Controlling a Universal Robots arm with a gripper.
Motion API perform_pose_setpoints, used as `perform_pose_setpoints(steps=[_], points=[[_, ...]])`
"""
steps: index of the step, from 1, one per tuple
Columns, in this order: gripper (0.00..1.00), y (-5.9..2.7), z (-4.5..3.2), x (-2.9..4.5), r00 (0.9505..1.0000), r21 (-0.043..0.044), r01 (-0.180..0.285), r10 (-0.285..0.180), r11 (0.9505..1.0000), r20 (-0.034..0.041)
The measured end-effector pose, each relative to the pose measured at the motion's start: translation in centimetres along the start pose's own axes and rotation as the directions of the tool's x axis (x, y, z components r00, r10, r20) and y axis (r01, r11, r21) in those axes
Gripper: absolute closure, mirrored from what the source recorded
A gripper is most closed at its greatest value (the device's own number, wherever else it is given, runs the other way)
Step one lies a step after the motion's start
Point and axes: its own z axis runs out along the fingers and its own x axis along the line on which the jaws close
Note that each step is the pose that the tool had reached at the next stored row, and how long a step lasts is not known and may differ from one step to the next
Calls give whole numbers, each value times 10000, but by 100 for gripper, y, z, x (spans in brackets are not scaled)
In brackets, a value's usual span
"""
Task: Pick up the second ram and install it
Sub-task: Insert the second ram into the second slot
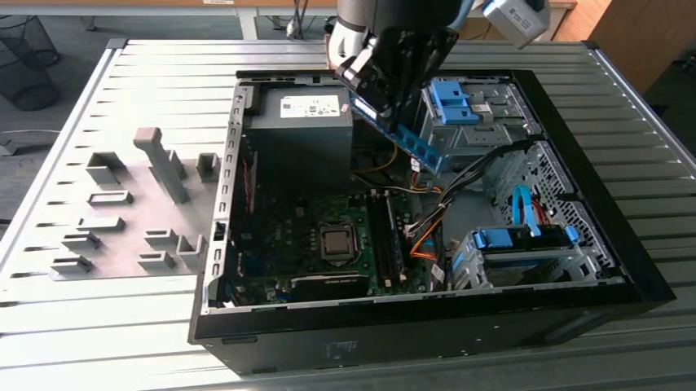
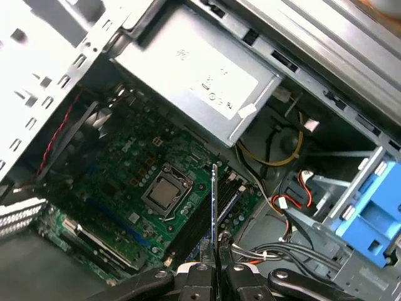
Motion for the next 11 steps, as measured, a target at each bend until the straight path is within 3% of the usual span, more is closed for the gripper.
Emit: perform_pose_setpoints(steps=[5,11], points=[[86,0,17,0,9960,14,-892,892,9960,16],[86,-1,38,1,9803,29,-1974,1974,9803,36]])
